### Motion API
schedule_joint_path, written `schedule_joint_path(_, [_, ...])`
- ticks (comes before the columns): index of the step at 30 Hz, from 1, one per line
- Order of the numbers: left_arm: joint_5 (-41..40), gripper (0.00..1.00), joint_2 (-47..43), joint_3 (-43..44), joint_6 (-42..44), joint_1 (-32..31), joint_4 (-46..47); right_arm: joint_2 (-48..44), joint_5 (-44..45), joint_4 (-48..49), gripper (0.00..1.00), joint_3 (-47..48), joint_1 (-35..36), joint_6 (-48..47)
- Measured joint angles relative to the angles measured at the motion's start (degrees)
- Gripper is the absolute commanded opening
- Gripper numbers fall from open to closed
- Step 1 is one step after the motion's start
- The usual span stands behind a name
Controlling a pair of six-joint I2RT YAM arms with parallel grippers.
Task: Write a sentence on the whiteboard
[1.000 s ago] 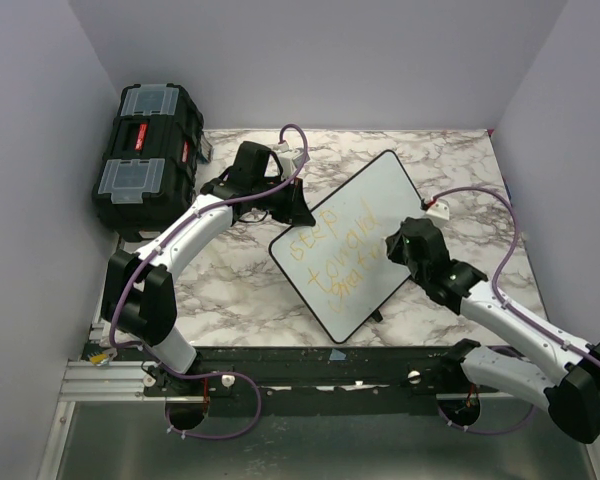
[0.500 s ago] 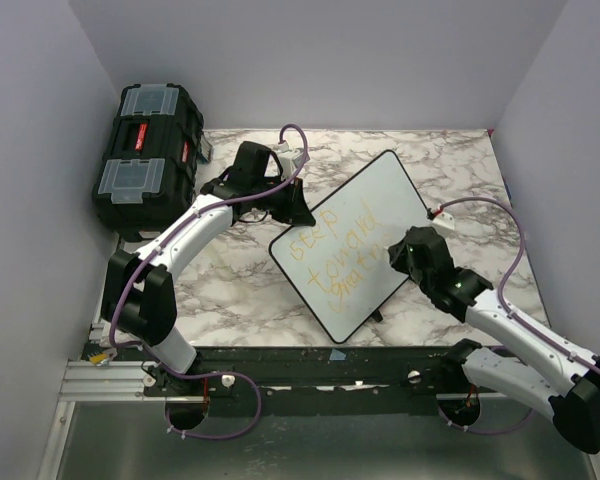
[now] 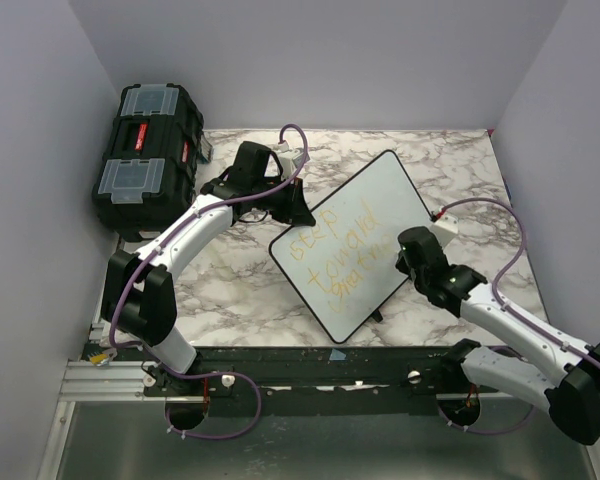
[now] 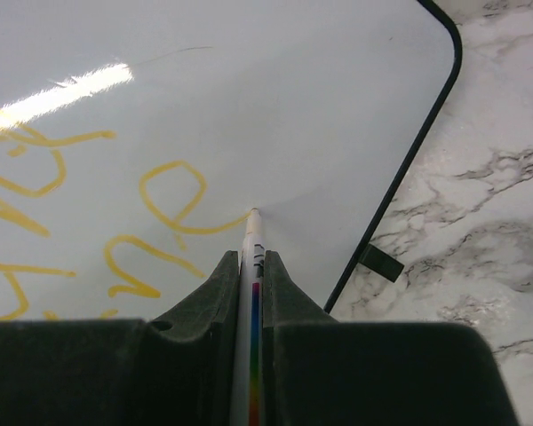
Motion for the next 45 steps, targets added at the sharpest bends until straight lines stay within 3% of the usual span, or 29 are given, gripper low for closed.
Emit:
schedule_joint_path(8, [0.1, 0.0, 0.0, 0.0, 0.0, 0.0, 0.1, 4.2, 5.6, -0.4, 0.01, 3.3, 0.0, -3.0])
schedule_joint_path(15, [0.3, 0.0, 0.0, 0.0, 0.0, 0.0, 0.4, 0.7, 6.1, 1.9, 0.01, 6.3, -0.7, -8.5])
schedule_joint_path(25, [0.3, 0.0, 0.0, 0.0, 0.0, 0.0, 0.4, -1.6, -14.1, 7.8, 0.01, 5.3, -20.6, -11.1])
schedule_joint_path(33, [0.3, 0.0, 0.0, 0.0, 0.0, 0.0, 0.4, -1.6, -25.6, 9.8, 0.01, 0.7, -21.6, -10.4])
schedule_joint_path(45, [0.3, 0.0, 0.0, 0.0, 0.0, 0.0, 0.4, -1.4, -26.7, 12.1, 0.01, 0.4, -21.7, -10.1])
